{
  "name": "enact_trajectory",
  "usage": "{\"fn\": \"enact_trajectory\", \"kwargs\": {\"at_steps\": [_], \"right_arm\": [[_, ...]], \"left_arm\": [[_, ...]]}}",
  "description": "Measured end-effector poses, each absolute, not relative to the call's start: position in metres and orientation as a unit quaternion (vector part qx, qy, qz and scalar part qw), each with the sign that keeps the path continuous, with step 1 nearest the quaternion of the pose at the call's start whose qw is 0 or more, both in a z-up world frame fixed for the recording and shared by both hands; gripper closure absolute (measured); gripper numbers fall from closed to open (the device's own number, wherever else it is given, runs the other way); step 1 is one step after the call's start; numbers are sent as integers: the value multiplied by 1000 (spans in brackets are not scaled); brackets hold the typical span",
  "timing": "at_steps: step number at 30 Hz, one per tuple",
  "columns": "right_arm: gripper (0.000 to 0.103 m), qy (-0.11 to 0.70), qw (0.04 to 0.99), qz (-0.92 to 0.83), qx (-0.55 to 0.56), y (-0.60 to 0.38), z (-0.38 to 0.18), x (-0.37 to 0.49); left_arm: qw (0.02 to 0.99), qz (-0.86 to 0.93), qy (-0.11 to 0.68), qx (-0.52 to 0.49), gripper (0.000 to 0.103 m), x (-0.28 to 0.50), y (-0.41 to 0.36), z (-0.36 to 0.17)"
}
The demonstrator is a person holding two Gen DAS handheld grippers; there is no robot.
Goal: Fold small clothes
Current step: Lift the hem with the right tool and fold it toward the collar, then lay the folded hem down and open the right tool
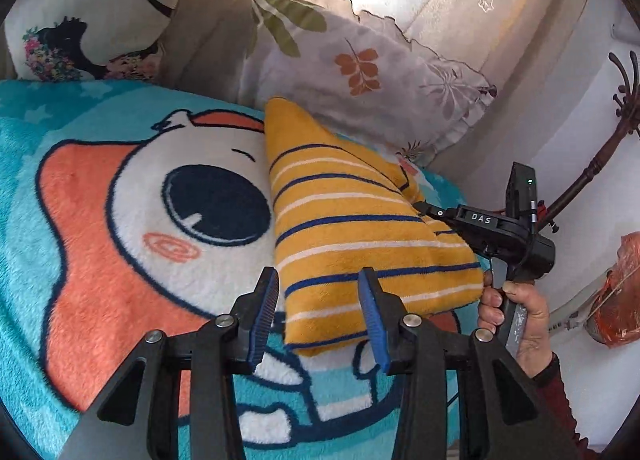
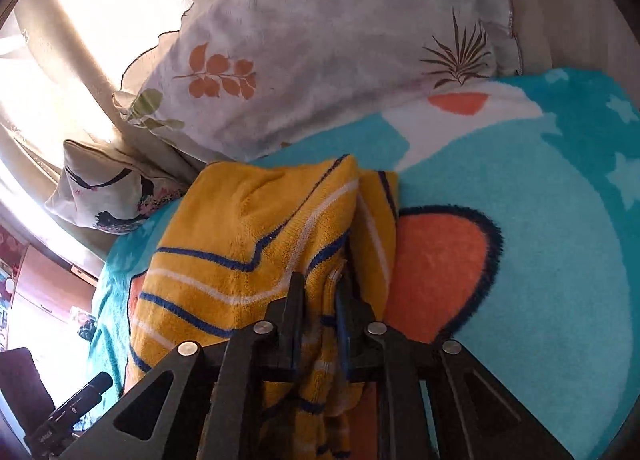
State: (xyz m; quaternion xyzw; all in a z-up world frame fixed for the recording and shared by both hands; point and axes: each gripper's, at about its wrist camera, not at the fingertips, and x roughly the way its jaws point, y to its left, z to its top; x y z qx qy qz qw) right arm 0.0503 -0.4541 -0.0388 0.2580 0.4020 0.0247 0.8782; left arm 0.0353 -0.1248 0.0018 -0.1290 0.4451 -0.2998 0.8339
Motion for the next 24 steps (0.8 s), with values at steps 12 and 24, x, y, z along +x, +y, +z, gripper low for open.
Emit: {"fn": "enact_trajectory", "kwargs": {"at_steps": [12, 24], "right_arm": [[80, 371, 897, 109, 213, -394, 10, 17], [72, 341, 909, 99, 219, -383, 1, 5]], "left_arm": [[813, -289, 495, -99, 57, 33, -152, -37], [881, -239, 401, -81, 54, -26, -99, 1]]}}
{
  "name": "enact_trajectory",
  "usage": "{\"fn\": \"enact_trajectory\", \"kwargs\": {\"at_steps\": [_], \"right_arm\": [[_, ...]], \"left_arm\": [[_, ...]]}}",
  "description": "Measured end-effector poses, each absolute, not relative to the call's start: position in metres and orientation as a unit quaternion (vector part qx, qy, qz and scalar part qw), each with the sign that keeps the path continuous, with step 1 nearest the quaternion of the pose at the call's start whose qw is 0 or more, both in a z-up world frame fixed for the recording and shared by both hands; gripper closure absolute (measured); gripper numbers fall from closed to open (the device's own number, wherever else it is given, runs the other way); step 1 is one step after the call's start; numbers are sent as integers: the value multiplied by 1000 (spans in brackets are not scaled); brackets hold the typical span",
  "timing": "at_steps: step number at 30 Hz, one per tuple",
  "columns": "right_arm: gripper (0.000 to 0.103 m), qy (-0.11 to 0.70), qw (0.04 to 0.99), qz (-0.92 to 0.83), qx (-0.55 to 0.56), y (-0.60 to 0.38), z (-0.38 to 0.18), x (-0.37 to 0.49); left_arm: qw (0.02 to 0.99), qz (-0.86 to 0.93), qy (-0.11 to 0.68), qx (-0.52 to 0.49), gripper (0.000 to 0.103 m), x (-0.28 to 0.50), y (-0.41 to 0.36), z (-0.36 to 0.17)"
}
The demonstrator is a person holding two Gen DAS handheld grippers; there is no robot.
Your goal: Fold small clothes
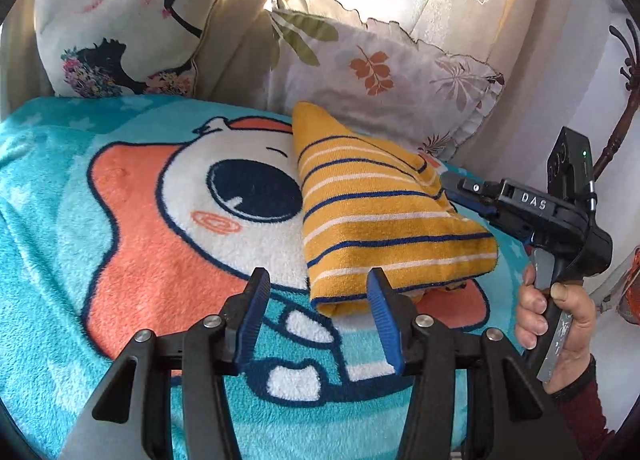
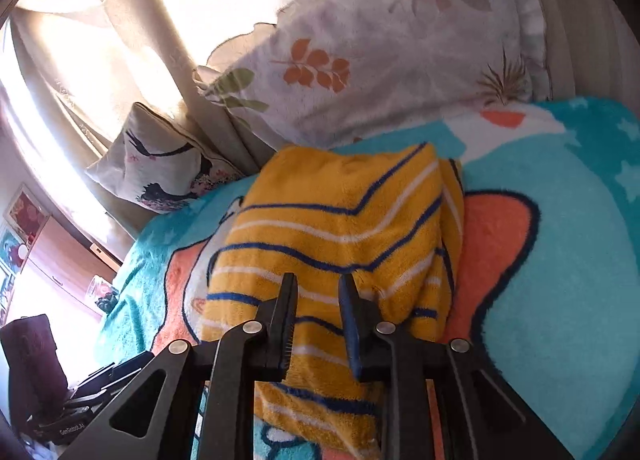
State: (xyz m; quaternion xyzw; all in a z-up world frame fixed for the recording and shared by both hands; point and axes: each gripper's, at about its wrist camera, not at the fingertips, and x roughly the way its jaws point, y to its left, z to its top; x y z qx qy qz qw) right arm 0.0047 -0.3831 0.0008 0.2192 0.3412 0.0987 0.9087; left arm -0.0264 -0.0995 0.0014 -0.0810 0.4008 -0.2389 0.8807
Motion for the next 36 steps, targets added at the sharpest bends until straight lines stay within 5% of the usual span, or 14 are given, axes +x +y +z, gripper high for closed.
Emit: {"fn": "enact_trajectory", "kwargs": {"at_steps": [4, 12, 22, 36], "right_arm": [[60, 316, 898, 149, 268, -368, 4, 22], [58, 311, 846, 145, 409, -397, -42, 16], [37, 252, 926, 7, 282, -375, 9, -109], [33, 277, 959, -15, 59, -271, 22, -88]], "left_arm": [[917, -199, 344, -29, 49, -48, -97, 18], [972, -101, 212, -1, 2, -93, -58, 64], [974, -63, 217, -27, 0, -97, -36, 70], [954, -62, 292, -33, 0, -64, -38, 52]]}}
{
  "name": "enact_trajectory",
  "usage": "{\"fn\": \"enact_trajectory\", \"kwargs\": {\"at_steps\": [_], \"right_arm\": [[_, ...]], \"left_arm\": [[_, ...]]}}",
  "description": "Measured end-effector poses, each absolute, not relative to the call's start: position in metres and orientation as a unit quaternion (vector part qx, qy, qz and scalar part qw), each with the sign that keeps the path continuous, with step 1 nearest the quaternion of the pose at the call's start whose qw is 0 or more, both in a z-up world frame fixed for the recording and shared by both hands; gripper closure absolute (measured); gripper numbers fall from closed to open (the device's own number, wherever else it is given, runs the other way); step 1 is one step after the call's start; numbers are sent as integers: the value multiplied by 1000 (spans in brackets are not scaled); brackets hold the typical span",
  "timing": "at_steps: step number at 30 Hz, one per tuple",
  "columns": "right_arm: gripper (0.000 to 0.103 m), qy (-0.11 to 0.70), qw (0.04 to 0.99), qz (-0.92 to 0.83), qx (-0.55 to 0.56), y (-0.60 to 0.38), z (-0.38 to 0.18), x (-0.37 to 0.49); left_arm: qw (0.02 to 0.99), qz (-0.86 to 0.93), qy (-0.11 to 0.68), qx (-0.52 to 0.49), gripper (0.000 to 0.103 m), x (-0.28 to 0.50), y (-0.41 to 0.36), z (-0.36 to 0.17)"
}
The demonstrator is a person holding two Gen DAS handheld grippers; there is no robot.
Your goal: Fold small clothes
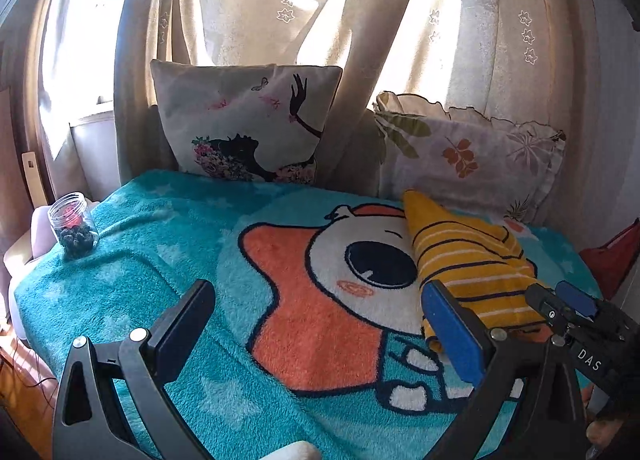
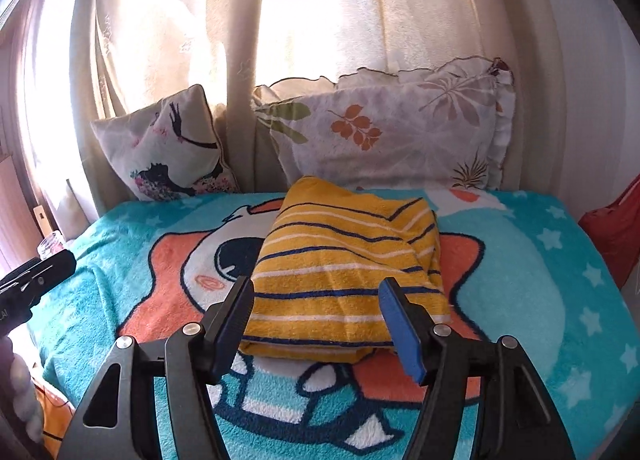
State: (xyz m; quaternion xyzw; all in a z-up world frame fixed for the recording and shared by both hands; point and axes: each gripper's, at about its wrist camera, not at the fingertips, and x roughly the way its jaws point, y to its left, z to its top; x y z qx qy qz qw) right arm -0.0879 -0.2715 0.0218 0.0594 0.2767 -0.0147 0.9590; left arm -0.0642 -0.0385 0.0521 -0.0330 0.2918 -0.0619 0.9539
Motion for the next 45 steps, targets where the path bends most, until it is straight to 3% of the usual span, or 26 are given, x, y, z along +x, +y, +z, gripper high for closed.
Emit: {"fn": "enact_trajectory", "kwargs": {"at_steps": [26, 45], "right_arm": [[27, 289, 953, -24, 89, -303, 15, -63], [26, 302, 950, -37, 72, -298, 9, -55]], "left_arm": [[918, -95, 383, -21, 0, -27, -83, 11], [905, -110, 409, -33, 0, -17, -83, -3]]}}
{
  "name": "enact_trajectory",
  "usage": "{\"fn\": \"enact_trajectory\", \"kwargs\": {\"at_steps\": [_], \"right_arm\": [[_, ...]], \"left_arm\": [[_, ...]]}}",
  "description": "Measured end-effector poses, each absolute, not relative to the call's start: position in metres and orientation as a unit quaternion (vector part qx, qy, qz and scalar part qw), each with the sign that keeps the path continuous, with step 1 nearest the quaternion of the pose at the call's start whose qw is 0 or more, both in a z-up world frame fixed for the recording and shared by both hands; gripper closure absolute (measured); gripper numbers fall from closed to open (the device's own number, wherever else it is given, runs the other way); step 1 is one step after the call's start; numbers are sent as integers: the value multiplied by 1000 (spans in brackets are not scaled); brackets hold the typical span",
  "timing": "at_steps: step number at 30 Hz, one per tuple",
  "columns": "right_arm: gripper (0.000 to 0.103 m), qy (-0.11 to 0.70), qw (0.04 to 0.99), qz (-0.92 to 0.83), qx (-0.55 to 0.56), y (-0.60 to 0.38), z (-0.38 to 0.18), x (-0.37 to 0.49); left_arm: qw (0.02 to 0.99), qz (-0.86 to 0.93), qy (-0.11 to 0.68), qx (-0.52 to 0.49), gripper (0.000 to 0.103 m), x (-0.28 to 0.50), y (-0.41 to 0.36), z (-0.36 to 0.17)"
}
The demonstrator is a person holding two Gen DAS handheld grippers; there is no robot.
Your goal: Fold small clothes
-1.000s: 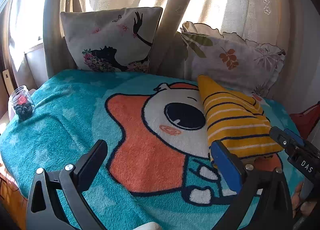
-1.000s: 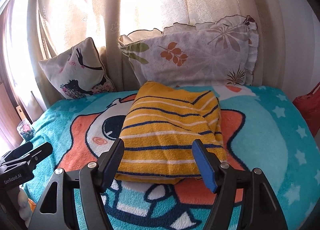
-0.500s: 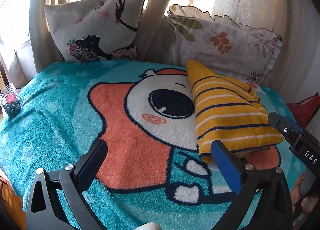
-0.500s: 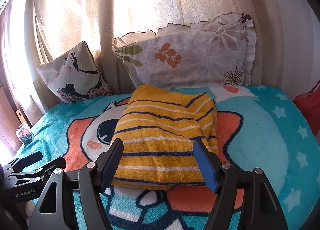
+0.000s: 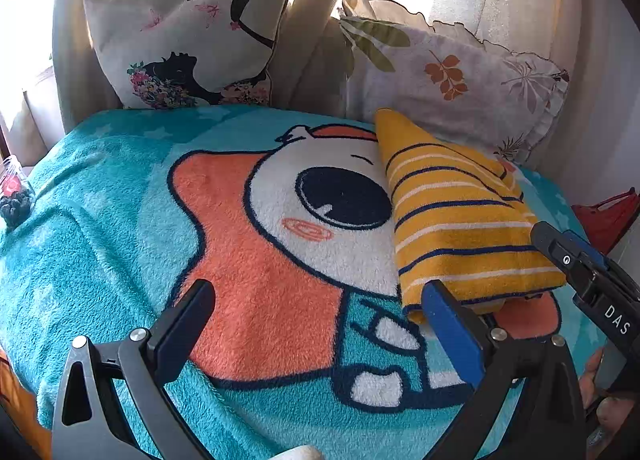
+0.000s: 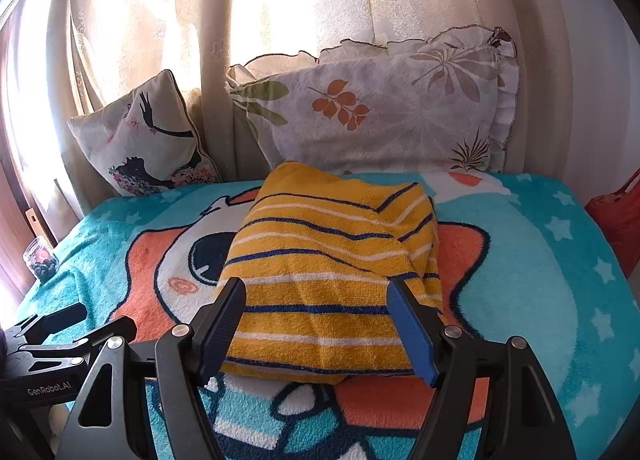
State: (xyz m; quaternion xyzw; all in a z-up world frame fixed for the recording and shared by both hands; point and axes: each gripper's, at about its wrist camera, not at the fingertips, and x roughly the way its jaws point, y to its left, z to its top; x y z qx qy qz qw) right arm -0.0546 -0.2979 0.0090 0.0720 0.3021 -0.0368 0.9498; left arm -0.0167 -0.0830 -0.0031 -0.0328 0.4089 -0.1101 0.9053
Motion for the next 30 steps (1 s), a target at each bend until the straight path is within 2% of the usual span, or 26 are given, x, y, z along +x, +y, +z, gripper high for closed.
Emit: {"fn": "enact_trajectory", "kwargs": {"at_steps": [13, 30], "right_arm": [[25, 298, 953, -31, 40, -284, 9, -47], [24, 290, 954, -39, 64, -308, 4, -61]], "left_arm": [[899, -112, 423, -33, 0, -11, -84, -12], [893, -121, 434, -18, 0, -18, -104, -16]]}}
